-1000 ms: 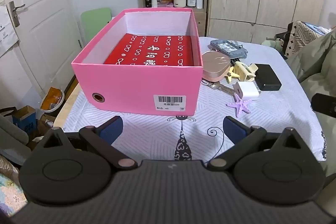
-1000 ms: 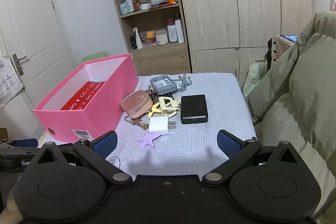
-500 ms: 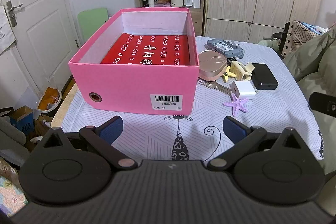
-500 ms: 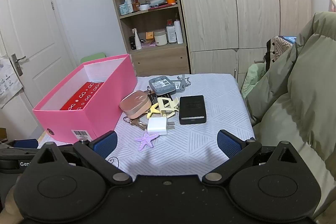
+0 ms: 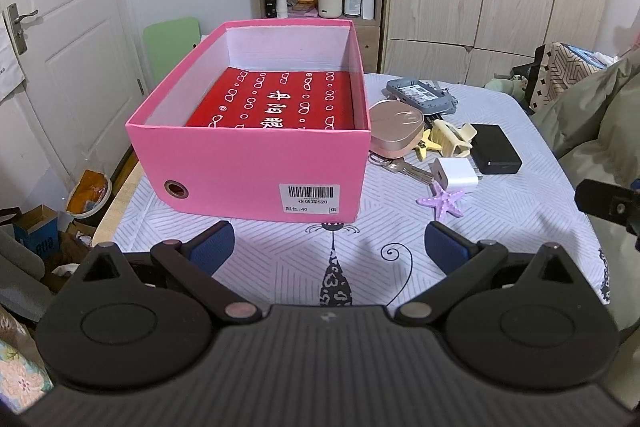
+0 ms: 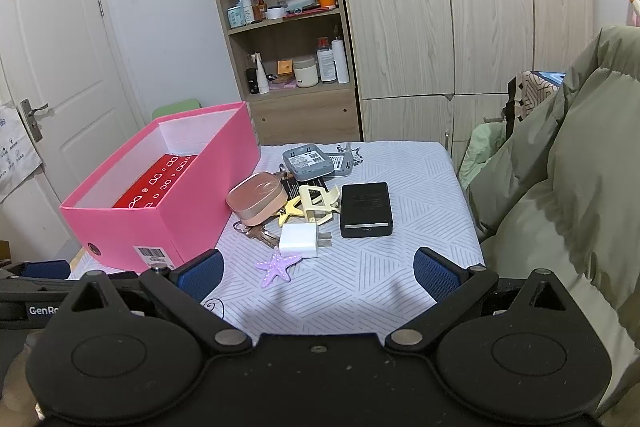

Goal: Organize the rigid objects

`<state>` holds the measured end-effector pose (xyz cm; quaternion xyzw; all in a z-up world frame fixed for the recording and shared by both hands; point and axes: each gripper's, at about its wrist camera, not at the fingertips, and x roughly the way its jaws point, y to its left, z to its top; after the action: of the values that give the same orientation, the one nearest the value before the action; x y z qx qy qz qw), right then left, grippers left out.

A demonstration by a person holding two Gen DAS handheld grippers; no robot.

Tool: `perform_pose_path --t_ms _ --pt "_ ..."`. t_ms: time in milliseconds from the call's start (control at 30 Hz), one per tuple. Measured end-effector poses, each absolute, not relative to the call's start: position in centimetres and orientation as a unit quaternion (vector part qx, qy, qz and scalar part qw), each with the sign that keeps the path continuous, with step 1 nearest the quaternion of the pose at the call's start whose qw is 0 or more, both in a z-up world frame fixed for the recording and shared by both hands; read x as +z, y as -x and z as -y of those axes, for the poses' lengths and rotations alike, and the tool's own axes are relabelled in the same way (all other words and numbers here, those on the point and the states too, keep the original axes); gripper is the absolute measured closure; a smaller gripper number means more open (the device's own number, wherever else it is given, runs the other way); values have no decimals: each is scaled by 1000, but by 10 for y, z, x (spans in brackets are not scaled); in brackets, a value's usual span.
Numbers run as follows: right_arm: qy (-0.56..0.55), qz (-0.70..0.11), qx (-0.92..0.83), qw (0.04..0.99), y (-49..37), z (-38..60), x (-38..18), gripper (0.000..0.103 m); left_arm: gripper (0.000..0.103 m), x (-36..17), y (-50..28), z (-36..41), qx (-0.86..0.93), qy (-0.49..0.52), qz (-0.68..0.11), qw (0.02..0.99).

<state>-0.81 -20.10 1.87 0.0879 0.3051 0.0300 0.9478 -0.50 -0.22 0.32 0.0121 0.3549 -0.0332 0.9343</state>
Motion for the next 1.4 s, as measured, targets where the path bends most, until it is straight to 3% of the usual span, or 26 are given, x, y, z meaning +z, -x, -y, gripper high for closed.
perform_pose_path --t_ms 1400 --pt "-77 -307 25 948 8 201 14 1 0 3 4 1 -29 -14 -357 934"
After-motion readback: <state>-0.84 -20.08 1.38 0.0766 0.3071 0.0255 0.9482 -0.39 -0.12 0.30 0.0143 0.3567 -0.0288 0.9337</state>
